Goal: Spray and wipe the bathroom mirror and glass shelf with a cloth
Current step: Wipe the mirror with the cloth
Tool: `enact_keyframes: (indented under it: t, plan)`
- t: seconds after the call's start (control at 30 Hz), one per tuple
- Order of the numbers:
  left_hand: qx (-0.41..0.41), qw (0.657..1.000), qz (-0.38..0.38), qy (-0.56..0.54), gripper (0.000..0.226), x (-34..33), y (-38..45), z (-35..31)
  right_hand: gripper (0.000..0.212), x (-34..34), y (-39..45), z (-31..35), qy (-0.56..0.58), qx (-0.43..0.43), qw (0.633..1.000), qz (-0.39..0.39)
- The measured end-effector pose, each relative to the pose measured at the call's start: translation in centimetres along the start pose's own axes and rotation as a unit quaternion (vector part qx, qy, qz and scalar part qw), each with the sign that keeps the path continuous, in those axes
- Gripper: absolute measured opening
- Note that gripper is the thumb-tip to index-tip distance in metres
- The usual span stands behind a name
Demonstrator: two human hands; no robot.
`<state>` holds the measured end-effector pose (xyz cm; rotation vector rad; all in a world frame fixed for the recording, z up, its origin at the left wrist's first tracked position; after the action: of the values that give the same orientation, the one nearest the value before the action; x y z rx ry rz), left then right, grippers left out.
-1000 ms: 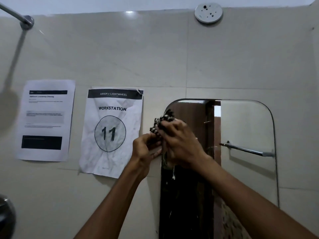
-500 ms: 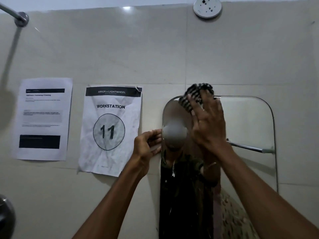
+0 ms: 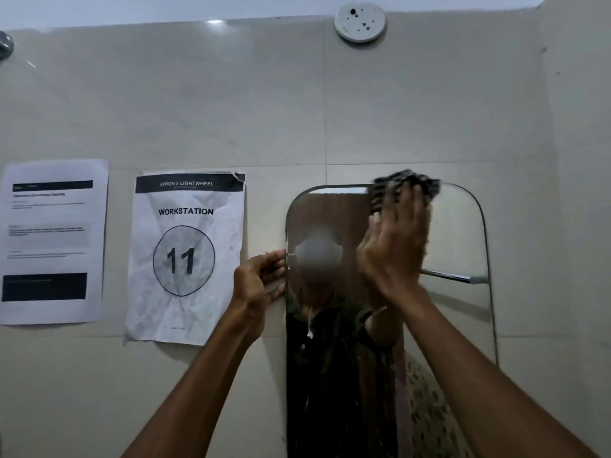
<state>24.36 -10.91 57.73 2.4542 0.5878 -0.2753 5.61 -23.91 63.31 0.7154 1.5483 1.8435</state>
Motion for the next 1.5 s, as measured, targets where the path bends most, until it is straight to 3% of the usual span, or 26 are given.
enact_keyframes:
  t: [0.03, 0.1, 0.17, 0.2, 0.27, 0.37, 0.43, 0.47, 0.53, 0.6, 0.67, 0.73, 0.83, 0.93, 1.03, 1.1, 1.17, 1.27, 1.33, 1.4, 1.5]
  plan:
    - [-0.002, 1.0, -0.002, 0.001, 0.035, -0.2, 0.0, 0.0, 0.067, -0.5, -1.5, 0.7, -0.003, 0.11, 0.993, 0.035]
    - [-0.005, 1.0, -0.009, 0.005, 0.035, -0.2, 0.1, -0.1, 0.074, -0.9, -3.8, 0.7, -0.05, 0.31, 0.943, 0.111]
    - [-0.005, 1.0, -0.011, 0.012, 0.036, -0.2, 0.2, 0.1, 0.075, -0.1, -3.2, -2.6, -0.089, 0.342, 0.928, 0.121]
    - [-0.002, 1.0, -0.01, 0.015, 0.037, -0.1, 0.3, 0.1, 0.074, 0.5, -2.3, -4.5, -0.079, 0.286, 0.949, 0.109]
    - [0.0, 1.0, -0.007, 0.015, 0.038, 0.1, 0.4, 0.2, 0.064, 1.9, -0.6, -8.1, -0.035, 0.092, 0.993, 0.062]
    - [-0.012, 1.0, -0.008, 0.023, 0.037, 0.0, 0.4, 0.2, 0.058, 2.4, 0.0, -8.3, -0.014, -0.15, 0.989, -0.011]
    - [-0.017, 0.999, -0.007, 0.03, 0.036, -0.1, 0.3, 0.2, 0.068, 1.4, -0.4, -4.8, 0.004, -0.18, 0.984, 0.0]
    - [-0.014, 0.999, -0.008, 0.029, 0.037, -0.1, 0.3, 0.2, 0.072, 0.6, -1.1, -2.4, 0.0, -0.131, 0.991, 0.025]
    - [-0.004, 1.0, -0.014, 0.015, 0.039, -0.3, 0.5, 0.2, 0.072, -1.0, -3.2, 2.5, -0.014, 0.084, 0.989, 0.117]
    - [0.001, 1.0, -0.021, 0.004, 0.042, -0.2, 0.7, 0.3, 0.066, -1.8, -6.1, 5.3, -0.026, 0.3, 0.934, 0.19]
    - [-0.003, 1.0, -0.024, 0.006, 0.044, -0.2, 0.9, 0.5, 0.067, -1.5, -7.1, 4.6, -0.059, 0.397, 0.894, 0.199]
    - [-0.005, 1.0, -0.02, 0.011, 0.046, 0.1, 0.9, 0.5, 0.072, -0.7, -5.7, 1.5, -0.058, 0.353, 0.921, 0.157]
    - [-0.017, 1.0, -0.007, 0.021, 0.044, 0.5, 0.9, 0.6, 0.073, 1.8, -2.3, -7.2, -0.024, 0.096, 0.993, 0.063]
    - [-0.033, 0.999, -0.011, 0.024, 0.037, 0.2, 0.7, 0.5, 0.059, 3.3, -0.7, -11.8, -0.012, -0.154, 0.988, 0.007]
    - [-0.033, 0.999, -0.01, 0.028, 0.037, 0.0, 0.6, 0.4, 0.063, 2.1, -0.3, -7.8, 0.009, -0.252, 0.968, -0.007]
    - [-0.028, 0.999, -0.007, 0.024, 0.038, 0.1, 0.7, 0.5, 0.065, 1.0, -0.3, -3.2, 0.026, -0.194, 0.981, 0.01]
    - [-0.025, 0.999, -0.01, 0.022, 0.039, 0.3, 0.9, 0.7, 0.065, -0.5, -0.6, 1.8, 0.02, -0.016, 0.997, 0.066]
    - [-0.017, 1.0, -0.011, 0.01, 0.041, 0.3, 1.1, 0.9, 0.063, -1.9, -2.4, 6.3, -0.04, 0.27, 0.943, 0.19]
    - [-0.015, 1.0, -0.002, -0.005, 0.041, 0.3, 1.1, 1.0, 0.06, -1.6, -2.6, 5.1, -0.061, 0.344, 0.914, 0.208]
    - [-0.02, 1.0, 0.006, -0.012, 0.041, 0.5, 1.0, 0.9, 0.061, -0.5, -1.5, 1.8, -0.052, 0.317, 0.93, 0.178]
    - [-0.031, 0.999, 0.025, -0.009, 0.042, 0.9, 0.7, 1.1, 0.062, 1.9, 0.8, -6.6, -0.022, 0.093, 0.99, 0.103]
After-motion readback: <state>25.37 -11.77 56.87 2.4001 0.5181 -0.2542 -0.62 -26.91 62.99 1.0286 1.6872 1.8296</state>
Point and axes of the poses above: each hand's wrist, its own y-axis towards the middle knuckle, its own x-axis out of the back of the hand, z = x × y, the point moved 4 cm from there along y, towards the middle knuckle, and after that the axes turned 7 degrees about z, right-handed, at the moved point
